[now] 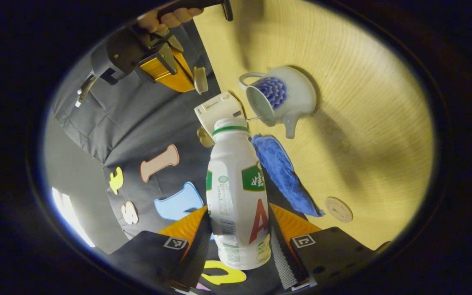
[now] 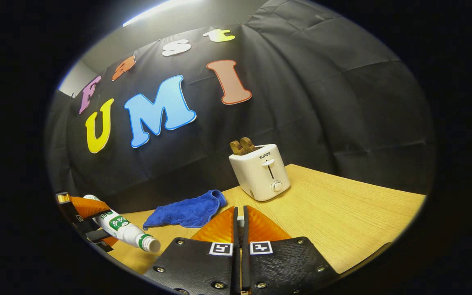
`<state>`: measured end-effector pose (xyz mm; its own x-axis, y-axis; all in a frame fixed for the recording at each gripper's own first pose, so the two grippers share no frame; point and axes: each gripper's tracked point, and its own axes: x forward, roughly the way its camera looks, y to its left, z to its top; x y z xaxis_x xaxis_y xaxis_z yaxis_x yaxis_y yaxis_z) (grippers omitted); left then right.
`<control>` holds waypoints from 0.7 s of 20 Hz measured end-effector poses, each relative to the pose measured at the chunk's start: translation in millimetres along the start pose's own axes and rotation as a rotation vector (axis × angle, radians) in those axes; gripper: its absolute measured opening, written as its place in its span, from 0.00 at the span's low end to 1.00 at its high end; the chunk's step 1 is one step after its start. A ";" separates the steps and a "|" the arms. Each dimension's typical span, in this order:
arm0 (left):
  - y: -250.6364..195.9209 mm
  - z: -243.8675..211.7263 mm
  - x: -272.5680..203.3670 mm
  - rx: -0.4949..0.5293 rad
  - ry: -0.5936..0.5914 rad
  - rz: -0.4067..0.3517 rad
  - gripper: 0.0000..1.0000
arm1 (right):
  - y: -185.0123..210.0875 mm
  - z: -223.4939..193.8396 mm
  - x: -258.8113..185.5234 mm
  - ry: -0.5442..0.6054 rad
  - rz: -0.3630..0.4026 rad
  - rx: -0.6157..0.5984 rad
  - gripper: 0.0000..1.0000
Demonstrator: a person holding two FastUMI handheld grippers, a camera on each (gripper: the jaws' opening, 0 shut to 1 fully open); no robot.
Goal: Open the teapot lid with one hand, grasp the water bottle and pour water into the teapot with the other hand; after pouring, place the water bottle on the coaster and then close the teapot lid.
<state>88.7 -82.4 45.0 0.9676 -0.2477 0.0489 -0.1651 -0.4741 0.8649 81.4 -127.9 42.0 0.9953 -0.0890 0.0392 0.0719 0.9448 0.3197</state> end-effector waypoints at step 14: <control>-13.0 6.2 2.6 -0.241 -0.001 -0.020 0.77 | 2.1 -2.1 0.7 0.005 0.012 0.007 0.01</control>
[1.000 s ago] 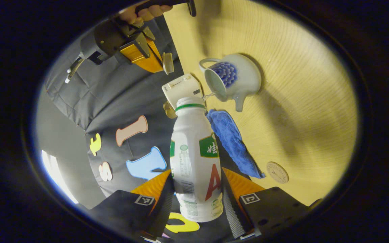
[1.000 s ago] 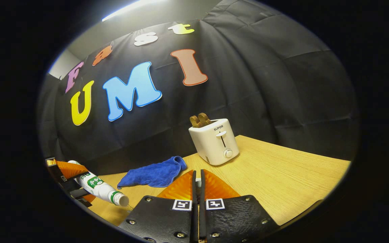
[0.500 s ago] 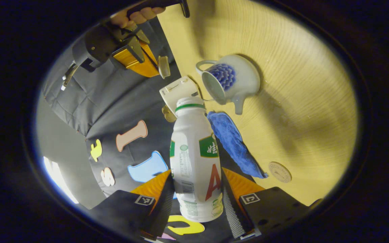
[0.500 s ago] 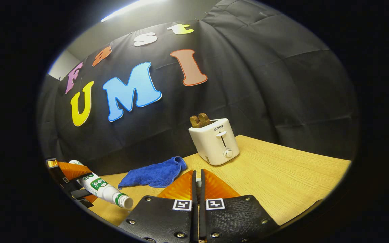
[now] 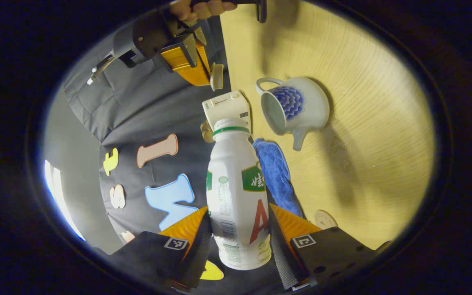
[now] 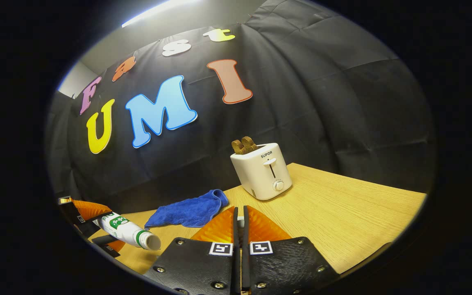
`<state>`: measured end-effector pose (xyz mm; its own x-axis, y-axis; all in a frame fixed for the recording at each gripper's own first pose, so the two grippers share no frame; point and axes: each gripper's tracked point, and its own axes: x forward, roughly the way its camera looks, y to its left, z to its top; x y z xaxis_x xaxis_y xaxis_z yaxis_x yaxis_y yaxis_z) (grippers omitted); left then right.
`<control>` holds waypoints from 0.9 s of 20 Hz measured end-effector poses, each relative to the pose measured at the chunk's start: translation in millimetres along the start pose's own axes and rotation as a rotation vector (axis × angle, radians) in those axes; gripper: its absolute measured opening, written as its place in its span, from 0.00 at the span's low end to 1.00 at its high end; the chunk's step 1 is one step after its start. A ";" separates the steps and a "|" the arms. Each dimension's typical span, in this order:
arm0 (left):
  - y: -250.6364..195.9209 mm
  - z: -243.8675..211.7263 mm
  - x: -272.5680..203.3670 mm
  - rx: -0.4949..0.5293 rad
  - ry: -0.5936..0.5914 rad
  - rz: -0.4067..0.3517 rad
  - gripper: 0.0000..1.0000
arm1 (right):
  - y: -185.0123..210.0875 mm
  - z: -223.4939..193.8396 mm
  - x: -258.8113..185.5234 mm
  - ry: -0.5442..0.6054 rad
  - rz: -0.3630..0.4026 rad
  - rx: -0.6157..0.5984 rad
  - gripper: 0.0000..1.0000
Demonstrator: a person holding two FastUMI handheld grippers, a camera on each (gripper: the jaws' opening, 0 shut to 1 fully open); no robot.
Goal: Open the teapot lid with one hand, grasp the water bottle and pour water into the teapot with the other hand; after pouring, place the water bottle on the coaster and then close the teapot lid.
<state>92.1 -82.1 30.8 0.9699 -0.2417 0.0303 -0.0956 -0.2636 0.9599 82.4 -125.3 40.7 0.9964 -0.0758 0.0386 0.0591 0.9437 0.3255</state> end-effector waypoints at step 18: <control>-44.8 -29.0 -35.5 -0.809 0.094 0.014 0.77 | 87.6 -22.7 -14.7 0.039 0.327 -0.123 0.01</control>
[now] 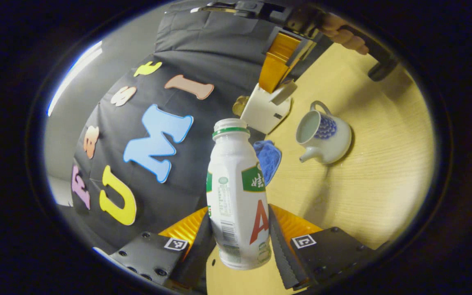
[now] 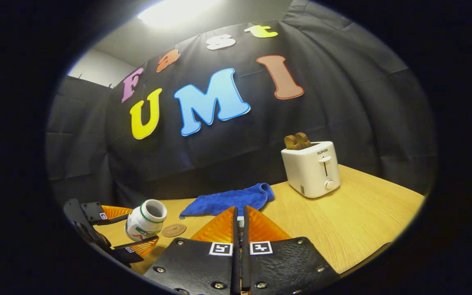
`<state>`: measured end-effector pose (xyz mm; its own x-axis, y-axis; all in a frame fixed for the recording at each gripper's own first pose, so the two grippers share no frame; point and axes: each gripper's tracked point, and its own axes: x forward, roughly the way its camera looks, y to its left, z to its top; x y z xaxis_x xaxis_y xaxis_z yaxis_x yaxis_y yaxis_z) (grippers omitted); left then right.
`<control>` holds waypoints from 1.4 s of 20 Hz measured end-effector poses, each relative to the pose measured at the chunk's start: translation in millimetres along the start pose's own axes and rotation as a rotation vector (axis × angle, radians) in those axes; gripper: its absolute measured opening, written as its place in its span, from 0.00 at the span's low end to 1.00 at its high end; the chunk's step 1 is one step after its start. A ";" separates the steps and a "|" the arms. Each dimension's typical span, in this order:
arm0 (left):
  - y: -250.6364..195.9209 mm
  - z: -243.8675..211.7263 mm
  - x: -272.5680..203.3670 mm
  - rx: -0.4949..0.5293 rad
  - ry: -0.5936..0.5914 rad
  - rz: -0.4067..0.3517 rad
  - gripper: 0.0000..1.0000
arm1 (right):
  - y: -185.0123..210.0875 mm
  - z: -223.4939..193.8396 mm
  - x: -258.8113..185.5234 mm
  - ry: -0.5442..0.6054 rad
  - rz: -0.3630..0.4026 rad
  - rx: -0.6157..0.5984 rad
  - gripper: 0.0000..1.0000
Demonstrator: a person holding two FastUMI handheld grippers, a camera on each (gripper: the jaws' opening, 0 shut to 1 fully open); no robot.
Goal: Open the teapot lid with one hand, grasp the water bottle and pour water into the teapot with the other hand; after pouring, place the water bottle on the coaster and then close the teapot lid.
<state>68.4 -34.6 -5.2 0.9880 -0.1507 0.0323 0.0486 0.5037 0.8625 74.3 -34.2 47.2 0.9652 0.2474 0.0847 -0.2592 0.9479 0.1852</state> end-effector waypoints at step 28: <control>85.4 -30.8 13.1 -0.945 -0.038 0.064 0.77 | 27.7 -60.4 9.4 0.199 0.098 -0.097 0.01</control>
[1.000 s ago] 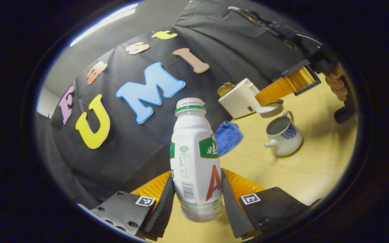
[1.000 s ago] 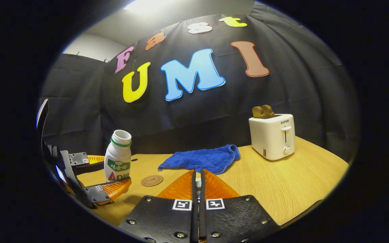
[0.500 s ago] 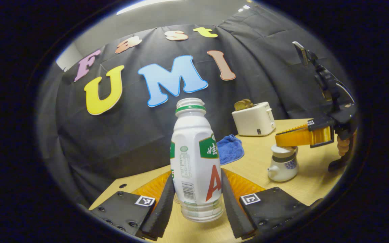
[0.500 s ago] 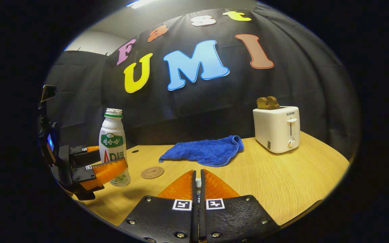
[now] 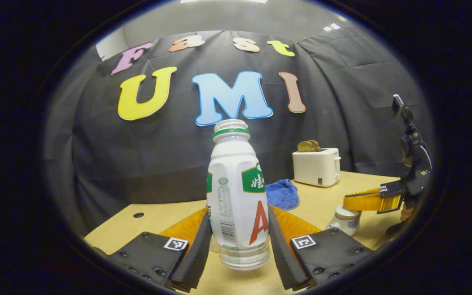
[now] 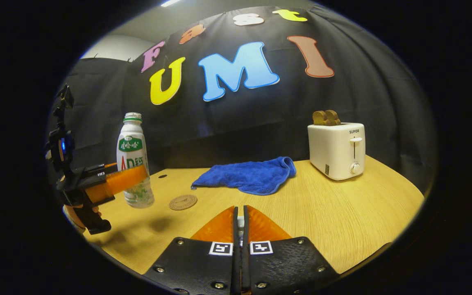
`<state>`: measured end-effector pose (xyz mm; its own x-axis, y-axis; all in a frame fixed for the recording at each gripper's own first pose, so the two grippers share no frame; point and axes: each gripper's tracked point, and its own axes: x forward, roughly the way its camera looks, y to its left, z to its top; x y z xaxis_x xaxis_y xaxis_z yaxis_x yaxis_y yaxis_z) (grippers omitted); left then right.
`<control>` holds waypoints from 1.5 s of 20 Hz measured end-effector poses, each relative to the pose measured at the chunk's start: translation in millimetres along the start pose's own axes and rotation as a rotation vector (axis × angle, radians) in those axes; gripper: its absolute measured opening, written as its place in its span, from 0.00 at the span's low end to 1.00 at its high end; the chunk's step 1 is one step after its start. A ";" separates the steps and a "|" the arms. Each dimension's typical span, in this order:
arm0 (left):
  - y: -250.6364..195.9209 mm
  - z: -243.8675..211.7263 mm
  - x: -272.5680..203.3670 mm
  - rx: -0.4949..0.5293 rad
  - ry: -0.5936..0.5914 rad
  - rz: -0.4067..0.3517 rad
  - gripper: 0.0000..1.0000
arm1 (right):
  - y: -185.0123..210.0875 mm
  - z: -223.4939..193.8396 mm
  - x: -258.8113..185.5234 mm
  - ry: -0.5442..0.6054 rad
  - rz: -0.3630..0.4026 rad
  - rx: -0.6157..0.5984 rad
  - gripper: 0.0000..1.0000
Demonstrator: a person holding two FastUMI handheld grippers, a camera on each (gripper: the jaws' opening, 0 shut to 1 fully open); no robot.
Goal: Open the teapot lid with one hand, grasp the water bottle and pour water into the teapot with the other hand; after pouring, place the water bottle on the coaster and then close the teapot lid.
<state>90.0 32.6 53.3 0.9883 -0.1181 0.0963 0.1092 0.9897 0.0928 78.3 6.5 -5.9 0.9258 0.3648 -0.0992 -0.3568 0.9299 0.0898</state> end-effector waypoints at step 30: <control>53.9 -71.6 119.6 -0.150 0.074 0.013 0.77 | -6.1 20.7 -10.4 -0.107 -0.061 0.049 0.37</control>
<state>221.7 77.6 -1.1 0.9943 -0.1044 0.0228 0.1056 0.9928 -0.0572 73.5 -3.9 15.0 0.9546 0.2980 0.0005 -0.2953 0.9457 0.1357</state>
